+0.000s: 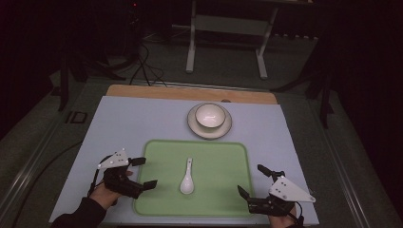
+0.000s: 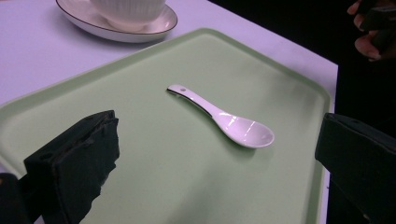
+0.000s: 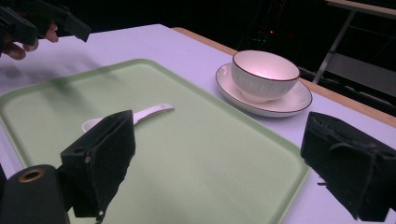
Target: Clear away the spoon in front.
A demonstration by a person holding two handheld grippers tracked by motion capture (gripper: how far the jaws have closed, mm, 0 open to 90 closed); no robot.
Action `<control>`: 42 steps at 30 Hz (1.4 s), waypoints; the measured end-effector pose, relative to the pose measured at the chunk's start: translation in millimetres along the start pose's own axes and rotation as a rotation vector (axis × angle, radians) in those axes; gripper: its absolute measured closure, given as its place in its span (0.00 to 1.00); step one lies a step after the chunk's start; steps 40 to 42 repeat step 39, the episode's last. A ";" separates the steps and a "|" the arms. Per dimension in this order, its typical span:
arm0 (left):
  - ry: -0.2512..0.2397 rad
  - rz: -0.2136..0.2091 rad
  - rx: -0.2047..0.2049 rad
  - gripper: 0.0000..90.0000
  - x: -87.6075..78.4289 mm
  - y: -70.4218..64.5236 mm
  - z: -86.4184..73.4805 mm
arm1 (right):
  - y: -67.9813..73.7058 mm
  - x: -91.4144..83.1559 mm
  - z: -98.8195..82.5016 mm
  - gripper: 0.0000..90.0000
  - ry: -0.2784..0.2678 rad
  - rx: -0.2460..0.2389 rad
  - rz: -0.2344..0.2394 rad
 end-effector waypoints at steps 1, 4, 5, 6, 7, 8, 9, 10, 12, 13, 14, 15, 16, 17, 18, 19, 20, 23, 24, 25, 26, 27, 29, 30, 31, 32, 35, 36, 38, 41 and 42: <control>-0.003 0.002 0.001 0.00 -0.4 0.3 -0.6 | 0.1 -0.4 -0.2 0.11 0.001 0.001 -0.001; -0.011 0.003 -0.006 0.00 -0.3 0.1 -1.5 | 0.1 -0.8 -0.7 0.11 0.001 0.001 0.000; -0.012 0.003 0.002 0.00 0.7 -0.9 -2.3 | -0.4 -0.6 -1.8 0.11 0.003 0.001 -0.002; -0.008 -0.001 0.004 0.00 1.8 -1.7 -2.9 | -0.6 -0.6 -2.4 0.11 0.007 0.002 0.000; -0.008 -0.001 0.004 0.00 1.8 -1.7 -2.9 | -0.9 -0.6 -2.9 0.11 0.009 0.003 0.001; -0.008 -0.010 0.007 0.00 4.6 -2.2 -3.0 | -1.1 -0.3 -3.1 0.11 0.009 0.004 0.000; -0.008 -0.010 0.007 0.00 4.6 -2.2 -3.0 | -1.3 -0.4 -3.0 0.11 0.007 0.004 0.000; -0.010 -0.016 0.009 0.00 7.7 -3.0 -1.5 | -1.4 -0.8 -2.9 0.11 0.008 0.006 0.000; -0.015 -0.022 0.011 0.00 9.3 -3.9 -0.6 | -1.5 -1.1 -2.7 0.11 0.006 0.007 -0.001; -0.025 -0.045 0.001 0.00 12.7 -5.4 0.9 | -1.9 -1.3 -2.9 0.11 0.004 0.006 -0.002; -0.025 -0.045 0.001 0.00 12.7 -5.4 0.9 | -2.0 -1.3 -3.3 0.11 0.004 0.008 -0.001; -0.031 -0.050 -0.002 0.00 14.0 -6.0 1.3 | -2.4 -0.9 -3.9 0.11 0.006 0.008 -0.001; -0.027 -0.049 0.008 0.00 16.3 -6.8 1.0 | -2.7 -0.5 -4.5 0.11 0.009 0.012 0.000; -0.027 -0.049 0.008 0.00 16.3 -6.8 1.0 | -3.0 -0.1 -5.1 0.11 0.011 0.014 0.000; -0.024 -0.047 0.027 0.00 17.5 -7.5 0.3 | -3.2 0.4 -5.6 0.11 0.013 0.014 -0.001; -0.019 -0.048 0.033 0.00 18.2 -8.1 -0.2 | -3.3 0.8 -6.1 0.11 0.015 0.015 -0.001; -0.017 -0.052 0.036 0.00 18.6 -8.4 -0.5 | -3.3 1.1 -6.4 0.11 0.016 0.015 0.000; -0.024 -0.086 0.035 0.00 20.0 -8.7 -0.1 | -3.6 2.8 -7.7 0.11 0.023 0.018 0.003; -0.031 -0.092 0.029 0.00 20.4 -8.2 0.5 | -3.7 3.3 -8.1 0.11 0.026 0.019 0.003; -0.042 -0.102 0.025 0.00 20.5 -8.2 1.3 | -3.5 3.5 -8.5 0.11 0.029 0.018 0.004; -0.053 -0.109 0.026 0.00 20.5 -8.2 2.3 | -3.3 3.7 -8.7 0.11 0.030 0.017 0.006; -0.055 -0.108 0.023 0.00 21.0 -7.7 2.8 | -3.2 3.8 -8.7 0.11 0.031 0.016 0.006; -0.055 -0.108 0.025 0.00 22.5 -7.5 2.8 | -3.5 3.8 -8.8 0.11 0.030 0.017 0.005; -0.049 -0.107 0.023 0.00 23.4 -7.3 2.3 | -3.5 3.9 -8.9 0.11 0.031 0.018 0.005; -0.042 -0.106 0.025 0.00 24.4 -7.3 1.6 | -3.5 4.0 -9.1 0.11 0.031 0.019 0.005; -0.036 -0.106 0.026 0.00 25.4 -7.5 1.0 | -3.4 4.1 -9.2 0.11 0.032 0.018 0.006; -0.020 -0.110 0.026 0.00 27.7 -8.0 -0.8 | -3.2 4.1 -9.2 0.11 0.033 0.018 0.007; -0.019 -0.110 0.023 0.00 28.2 -8.0 -1.1 | -3.1 4.1 -9.1 0.11 0.033 0.019 0.008; -0.016 -0.111 0.016 0.00 28.5 -8.1 -1.2 | -3.1 4.1 -9.1 0.11 0.033 0.019 0.007; -0.016 -0.111 0.016 0.00 28.5 -8.1 -1.2 | -3.1 4.1 -9.1 0.11 0.033 0.019 0.007; -0.016 -0.111 0.016 0.00 28.5 -8.1 -1.2 | -3.1 4.1 -9.1 0.11 0.033 0.019 0.007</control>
Point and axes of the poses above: each handheld gripper's, and its own axes: x roughly forward along the jaws, z roughly out of its top, y roughly to its left, the point moved 6 cm from there along x, roughly forward along the jaws, and after that the axes turned 13 degrees about -z, right-handed, at the moved point
